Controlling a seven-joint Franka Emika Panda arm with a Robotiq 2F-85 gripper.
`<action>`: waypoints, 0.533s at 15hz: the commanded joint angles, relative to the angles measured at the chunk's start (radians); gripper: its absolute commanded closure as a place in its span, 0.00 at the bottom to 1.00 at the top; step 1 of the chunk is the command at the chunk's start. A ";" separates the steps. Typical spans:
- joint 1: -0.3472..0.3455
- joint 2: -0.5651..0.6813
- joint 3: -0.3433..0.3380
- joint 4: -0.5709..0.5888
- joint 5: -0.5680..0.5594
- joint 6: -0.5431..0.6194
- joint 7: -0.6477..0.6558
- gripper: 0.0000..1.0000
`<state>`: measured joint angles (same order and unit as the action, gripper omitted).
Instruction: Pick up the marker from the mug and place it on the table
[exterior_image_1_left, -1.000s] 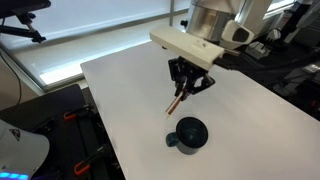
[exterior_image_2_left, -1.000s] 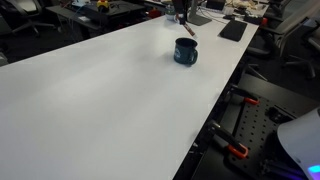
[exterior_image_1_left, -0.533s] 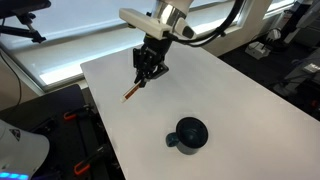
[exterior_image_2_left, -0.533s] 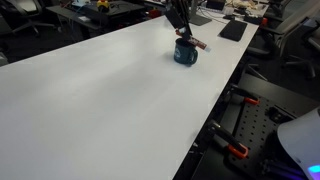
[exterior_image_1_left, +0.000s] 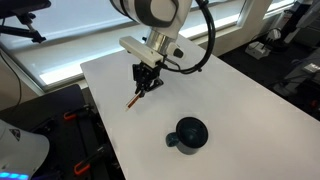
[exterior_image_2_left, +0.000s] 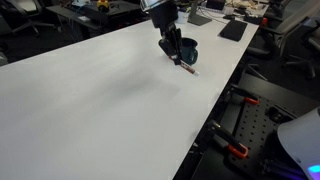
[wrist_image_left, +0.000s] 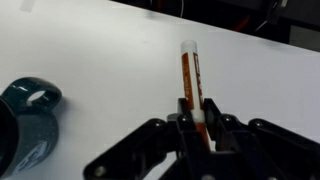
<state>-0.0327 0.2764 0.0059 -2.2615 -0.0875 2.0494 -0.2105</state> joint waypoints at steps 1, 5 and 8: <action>-0.005 0.026 0.004 -0.055 0.014 0.135 -0.011 0.95; -0.002 0.057 0.003 -0.101 -0.001 0.245 -0.004 0.95; 0.000 0.072 -0.003 -0.118 -0.009 0.277 0.017 0.55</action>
<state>-0.0333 0.3547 0.0059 -2.3509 -0.0914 2.2896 -0.2115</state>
